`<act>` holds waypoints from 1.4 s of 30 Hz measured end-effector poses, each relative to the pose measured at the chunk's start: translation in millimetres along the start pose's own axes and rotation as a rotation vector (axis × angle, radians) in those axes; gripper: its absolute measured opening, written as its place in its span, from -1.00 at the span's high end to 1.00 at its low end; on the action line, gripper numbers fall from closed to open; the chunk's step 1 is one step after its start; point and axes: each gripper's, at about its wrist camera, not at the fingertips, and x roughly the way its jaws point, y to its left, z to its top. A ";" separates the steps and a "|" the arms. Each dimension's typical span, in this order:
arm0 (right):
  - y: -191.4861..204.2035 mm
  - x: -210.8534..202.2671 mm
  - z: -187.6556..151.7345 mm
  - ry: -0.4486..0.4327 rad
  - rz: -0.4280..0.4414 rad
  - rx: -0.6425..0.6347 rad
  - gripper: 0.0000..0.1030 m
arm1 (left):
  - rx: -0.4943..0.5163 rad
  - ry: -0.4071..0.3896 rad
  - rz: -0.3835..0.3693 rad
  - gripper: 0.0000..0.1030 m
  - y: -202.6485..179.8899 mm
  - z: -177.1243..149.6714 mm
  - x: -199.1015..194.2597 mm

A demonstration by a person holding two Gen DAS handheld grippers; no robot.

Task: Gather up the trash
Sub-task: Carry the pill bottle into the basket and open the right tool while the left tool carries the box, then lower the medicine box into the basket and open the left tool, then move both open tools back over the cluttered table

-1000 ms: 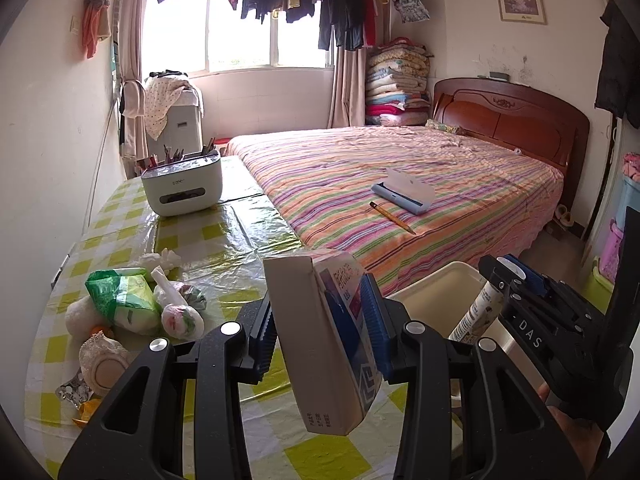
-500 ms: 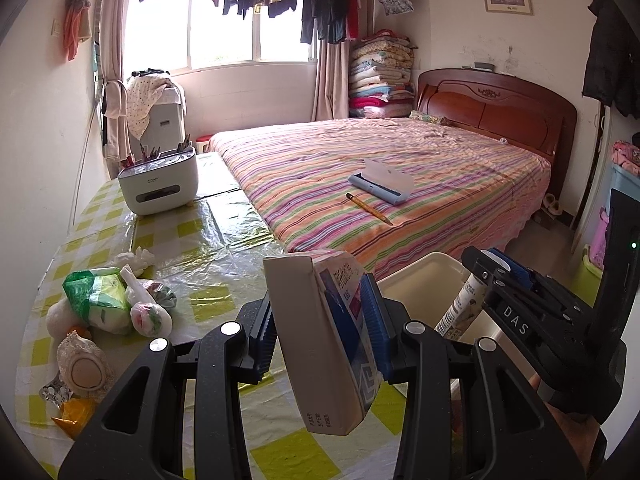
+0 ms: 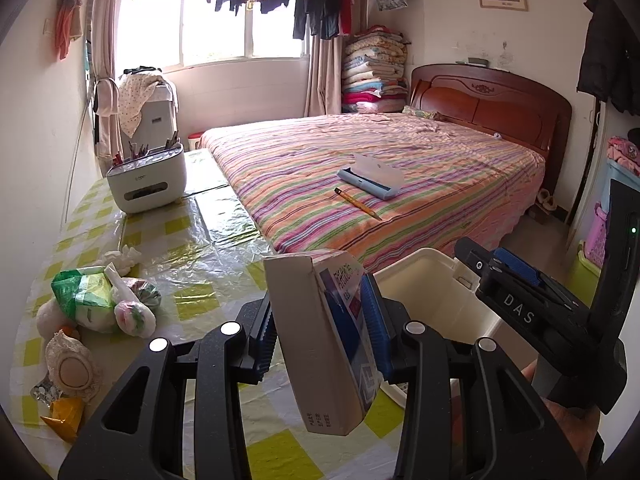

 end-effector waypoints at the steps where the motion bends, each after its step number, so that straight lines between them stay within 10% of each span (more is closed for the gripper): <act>1: -1.8 -1.4 0.1 -0.007 -0.006 0.009 -0.16 | 0.000 0.001 -0.001 0.26 -0.5 -0.2 0.4; 15: -47.6 -41.8 5.2 -0.207 -0.045 0.241 -0.31 | 0.012 0.035 -0.040 0.24 -22.4 4.2 24.3; 34: -62.9 -47.0 4.5 -0.207 -0.017 0.316 -0.32 | 0.033 0.010 -0.023 0.24 -33.5 7.1 18.6; 42: -50.6 -42.2 5.0 -0.184 0.010 0.279 -0.48 | 0.018 -0.057 0.062 -0.33 -7.1 4.0 -8.3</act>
